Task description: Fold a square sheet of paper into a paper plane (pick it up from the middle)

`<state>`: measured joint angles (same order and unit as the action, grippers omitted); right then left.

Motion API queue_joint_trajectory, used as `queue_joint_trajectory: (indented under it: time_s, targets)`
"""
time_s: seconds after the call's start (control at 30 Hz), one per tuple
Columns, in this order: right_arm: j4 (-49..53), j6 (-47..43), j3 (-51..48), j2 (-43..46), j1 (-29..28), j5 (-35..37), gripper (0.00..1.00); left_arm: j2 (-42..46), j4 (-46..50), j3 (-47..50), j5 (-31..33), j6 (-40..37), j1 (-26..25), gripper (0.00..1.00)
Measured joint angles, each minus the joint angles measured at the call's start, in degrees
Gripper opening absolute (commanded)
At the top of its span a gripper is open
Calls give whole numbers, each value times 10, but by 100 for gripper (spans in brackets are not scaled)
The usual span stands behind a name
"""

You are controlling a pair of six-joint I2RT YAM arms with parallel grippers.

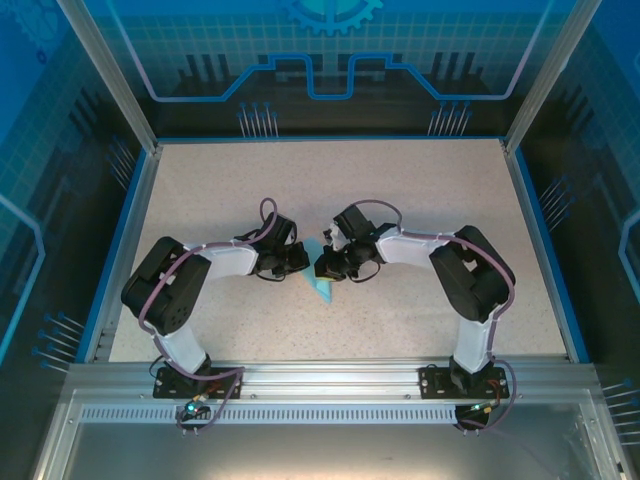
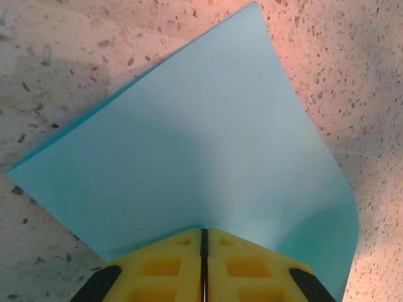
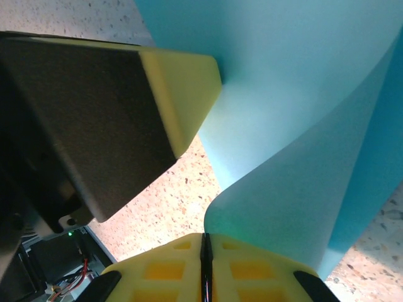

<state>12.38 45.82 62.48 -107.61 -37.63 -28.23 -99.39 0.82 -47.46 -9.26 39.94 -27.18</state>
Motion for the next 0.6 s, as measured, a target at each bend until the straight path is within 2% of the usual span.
queue_joint_trajectory:
  time_s: [0.6]
  targets:
    - [-23,33,2,-20,0,40,11,-22,-27,-13,-19,-1,0,10]
